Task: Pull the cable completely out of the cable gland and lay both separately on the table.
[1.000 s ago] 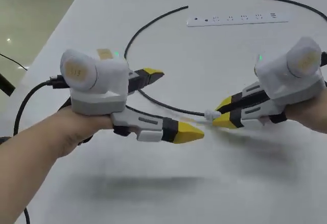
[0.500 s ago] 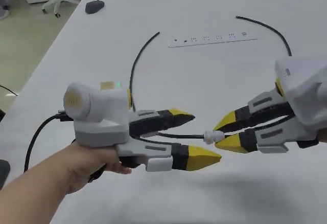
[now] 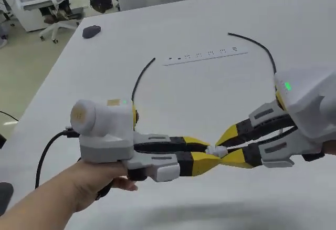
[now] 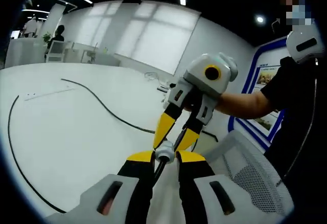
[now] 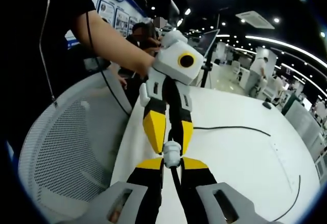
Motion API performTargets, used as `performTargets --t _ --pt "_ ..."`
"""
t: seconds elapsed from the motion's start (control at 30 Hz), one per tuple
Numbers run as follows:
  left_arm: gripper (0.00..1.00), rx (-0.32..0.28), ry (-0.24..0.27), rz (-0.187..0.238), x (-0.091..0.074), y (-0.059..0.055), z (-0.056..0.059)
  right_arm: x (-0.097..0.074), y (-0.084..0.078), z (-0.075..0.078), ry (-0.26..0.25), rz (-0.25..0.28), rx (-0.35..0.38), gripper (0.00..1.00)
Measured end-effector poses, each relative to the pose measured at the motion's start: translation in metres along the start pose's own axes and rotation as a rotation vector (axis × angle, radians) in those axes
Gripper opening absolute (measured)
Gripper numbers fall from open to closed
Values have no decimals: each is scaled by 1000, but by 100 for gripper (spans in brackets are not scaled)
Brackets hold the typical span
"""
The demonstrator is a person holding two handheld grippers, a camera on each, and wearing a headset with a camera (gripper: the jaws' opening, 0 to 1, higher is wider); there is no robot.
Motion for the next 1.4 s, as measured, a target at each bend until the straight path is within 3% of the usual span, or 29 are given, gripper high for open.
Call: performTargets --t 0.17,0.27,0.5,0.57,0.6,0.67,0.77,0.9,1.03,1.1,1.17,1.33,1.4 --pt "15 22 -15 -3 0 0 7 -3 2 -5 5 7 4 7" --pt "15 68 -21 2 1 2 11 -7 3 -7 3 17 7 7" --pt "15 84 -33 -4 3 4 17 -12 3 -11 16 26 16 8" --pt "14 86 -35 1 3 6 18 -15 5 -12 44 64 97 8" --pt "14 108 -37 -1 3 6 20 -18 4 -13 90 93 229 9" --pt "14 153 -47 -10 4 7 24 -21 3 -14 169 144 403 9" --pt "14 206 -59 -21 5 8 28 -23 4 -14 229 206 500 9" --pt "14 243 -56 -17 5 11 28 -27 6 -11 266 263 606 9" --pt "14 261 -52 -28 6 13 27 -26 6 -12 277 253 620 8" --pt "14 232 -65 -47 7 10 29 -25 6 -15 285 241 623 8" --pt "14 246 -60 -53 6 9 27 -24 5 -14 246 233 547 7" --pt "14 204 -42 -56 5 7 21 -22 7 -12 145 206 359 6" --pt "14 154 -53 -60 4 7 22 -23 10 -14 107 204 245 6"
Point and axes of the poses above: the centre of the closed fingertips' face, and the gripper's own axes: x roughly forward along the fingers, z roughly to its right, y roughly out of its top, the point moved 1 cm from there along -x, roughly backward along the fingers, and after that the axes turned 3 degrees about x, right-handed, at the moved point
